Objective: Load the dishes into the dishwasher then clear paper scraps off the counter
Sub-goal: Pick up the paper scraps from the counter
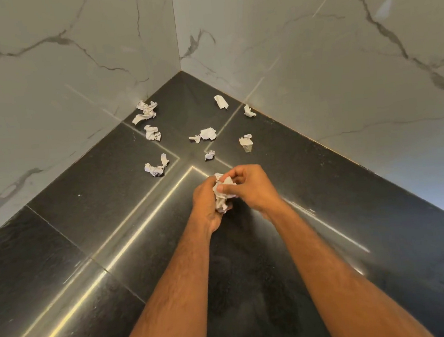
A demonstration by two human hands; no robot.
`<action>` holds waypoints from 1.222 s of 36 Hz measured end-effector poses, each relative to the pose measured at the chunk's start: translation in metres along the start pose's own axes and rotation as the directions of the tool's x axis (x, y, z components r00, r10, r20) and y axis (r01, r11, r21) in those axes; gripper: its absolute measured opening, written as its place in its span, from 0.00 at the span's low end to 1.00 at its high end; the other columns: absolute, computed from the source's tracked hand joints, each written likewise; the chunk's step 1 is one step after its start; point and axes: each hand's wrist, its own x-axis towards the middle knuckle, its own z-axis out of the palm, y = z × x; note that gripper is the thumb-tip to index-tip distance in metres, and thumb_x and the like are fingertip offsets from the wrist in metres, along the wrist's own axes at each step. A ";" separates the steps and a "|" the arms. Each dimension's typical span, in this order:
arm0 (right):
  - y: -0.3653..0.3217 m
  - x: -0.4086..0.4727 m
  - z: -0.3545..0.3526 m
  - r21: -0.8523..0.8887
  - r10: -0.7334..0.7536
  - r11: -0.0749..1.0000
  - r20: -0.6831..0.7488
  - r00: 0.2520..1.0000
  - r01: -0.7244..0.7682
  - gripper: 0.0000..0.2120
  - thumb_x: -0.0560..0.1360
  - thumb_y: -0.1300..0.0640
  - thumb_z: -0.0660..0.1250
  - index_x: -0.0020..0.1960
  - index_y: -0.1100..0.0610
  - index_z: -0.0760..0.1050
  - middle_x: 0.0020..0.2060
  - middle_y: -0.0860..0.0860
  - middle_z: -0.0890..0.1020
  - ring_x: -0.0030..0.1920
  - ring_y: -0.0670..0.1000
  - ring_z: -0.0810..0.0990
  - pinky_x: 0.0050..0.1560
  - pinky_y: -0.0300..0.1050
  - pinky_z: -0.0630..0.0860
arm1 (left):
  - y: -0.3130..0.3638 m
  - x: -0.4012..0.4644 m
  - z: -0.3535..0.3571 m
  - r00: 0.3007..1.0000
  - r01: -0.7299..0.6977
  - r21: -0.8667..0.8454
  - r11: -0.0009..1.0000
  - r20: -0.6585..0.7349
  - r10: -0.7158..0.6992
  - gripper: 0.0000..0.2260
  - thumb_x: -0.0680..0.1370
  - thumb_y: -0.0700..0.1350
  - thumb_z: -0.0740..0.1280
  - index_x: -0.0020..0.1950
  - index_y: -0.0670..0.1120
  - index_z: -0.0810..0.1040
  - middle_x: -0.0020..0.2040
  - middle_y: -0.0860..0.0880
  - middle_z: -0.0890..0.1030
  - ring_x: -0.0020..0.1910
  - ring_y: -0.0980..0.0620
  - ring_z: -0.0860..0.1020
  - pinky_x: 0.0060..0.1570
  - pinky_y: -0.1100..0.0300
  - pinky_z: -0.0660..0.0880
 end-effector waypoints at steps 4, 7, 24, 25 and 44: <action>0.004 -0.005 0.005 -0.266 -0.052 0.963 -0.016 0.998 0.046 0.08 0.68 0.61 0.80 0.44 0.53 0.84 0.36 0.45 0.85 0.36 0.40 0.83 0.40 0.37 0.78 | 0.000 -0.007 -0.006 0.994 0.066 -0.051 0.996 0.091 -0.062 0.11 0.81 0.46 0.59 0.46 0.44 0.79 0.37 0.47 0.78 0.29 0.53 0.74 0.21 0.64 0.63; -0.001 -0.005 0.002 -0.412 -0.074 0.908 0.002 0.997 0.068 0.13 0.66 0.60 0.81 0.47 0.51 0.82 0.37 0.45 0.84 0.38 0.43 0.83 0.43 0.44 0.81 | -0.002 -0.012 -0.008 0.994 0.063 -0.029 0.998 0.096 -0.060 0.11 0.81 0.47 0.60 0.51 0.43 0.79 0.38 0.47 0.80 0.29 0.52 0.74 0.21 0.64 0.64; -0.009 0.007 0.010 -0.707 -0.071 0.706 -0.027 0.997 0.031 0.09 0.72 0.50 0.77 0.37 0.51 0.80 0.33 0.46 0.78 0.33 0.43 0.76 0.33 0.40 0.69 | -0.010 -0.010 0.000 0.992 -0.067 0.006 0.998 -0.104 0.067 0.12 0.81 0.52 0.67 0.48 0.42 0.78 0.33 0.46 0.79 0.26 0.52 0.75 0.20 0.63 0.65; -0.011 0.006 0.010 -0.717 -0.061 0.697 -0.023 0.998 0.026 0.09 0.73 0.50 0.76 0.37 0.52 0.81 0.31 0.47 0.78 0.31 0.44 0.76 0.31 0.38 0.68 | -0.010 -0.010 0.000 0.991 -0.067 0.016 0.998 -0.113 0.068 0.12 0.81 0.52 0.67 0.48 0.42 0.78 0.33 0.47 0.79 0.26 0.52 0.75 0.20 0.63 0.66; -0.006 -0.039 0.008 -0.379 0.030 0.925 0.038 0.999 -0.013 0.13 0.72 0.70 0.67 0.54 0.60 0.82 0.47 0.60 0.85 0.47 0.58 0.85 0.52 0.57 0.82 | -0.004 0.000 0.015 0.949 -0.074 -0.049 0.996 -0.312 0.055 0.11 0.78 0.40 0.69 0.36 0.45 0.76 0.29 0.47 0.78 0.26 0.52 0.77 0.28 0.60 0.73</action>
